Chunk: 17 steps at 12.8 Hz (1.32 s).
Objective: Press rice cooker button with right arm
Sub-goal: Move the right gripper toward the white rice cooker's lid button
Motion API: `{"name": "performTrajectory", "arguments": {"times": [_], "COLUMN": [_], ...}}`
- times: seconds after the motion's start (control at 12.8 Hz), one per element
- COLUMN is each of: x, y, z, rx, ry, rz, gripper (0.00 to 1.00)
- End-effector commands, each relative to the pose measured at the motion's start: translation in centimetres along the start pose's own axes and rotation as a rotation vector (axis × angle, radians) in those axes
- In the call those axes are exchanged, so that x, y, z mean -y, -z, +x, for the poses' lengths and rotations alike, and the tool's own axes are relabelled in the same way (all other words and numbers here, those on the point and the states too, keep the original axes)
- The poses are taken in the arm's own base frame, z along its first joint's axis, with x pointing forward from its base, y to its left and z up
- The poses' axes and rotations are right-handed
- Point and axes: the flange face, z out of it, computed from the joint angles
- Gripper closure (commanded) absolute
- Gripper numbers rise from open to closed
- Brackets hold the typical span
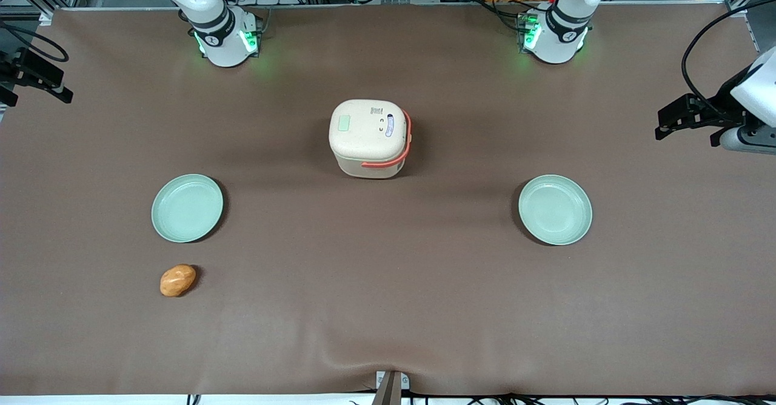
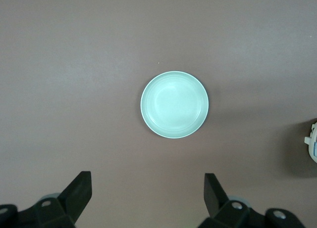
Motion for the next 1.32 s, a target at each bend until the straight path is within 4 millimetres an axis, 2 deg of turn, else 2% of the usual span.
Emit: {"name": "performTrajectory", "arguments": {"times": [0.0,0.23,0.39,0.55,0.7,0.78,0.94,1.09,1.25], "x": [0.2,0.7,2.4,7.3,11.0,13.5,18.5,22.0,24.4], "y": [-0.2,-0.5,-1.5,-2.7,-5.4,-7.1,-10.8,-14.4,-17.7], "z": [-0.1,0.2,0.7,1.5,2.6,3.0,2.9,2.0,1.1], "rx": [0.018,0.026,0.046,0.060,0.107,0.137,0.162,0.178,0.200], "ry": [0.020,0.012,0.008,-0.038,-0.021,0.004,0.050,0.102,0.088], "rz": [-0.001,0.000,0.011,-0.005,-0.006,-0.012,-0.026,-0.036,-0.018], "gripper": [0.00,0.00,0.00,0.00,0.00,0.00,0.20,0.39,0.61]}}
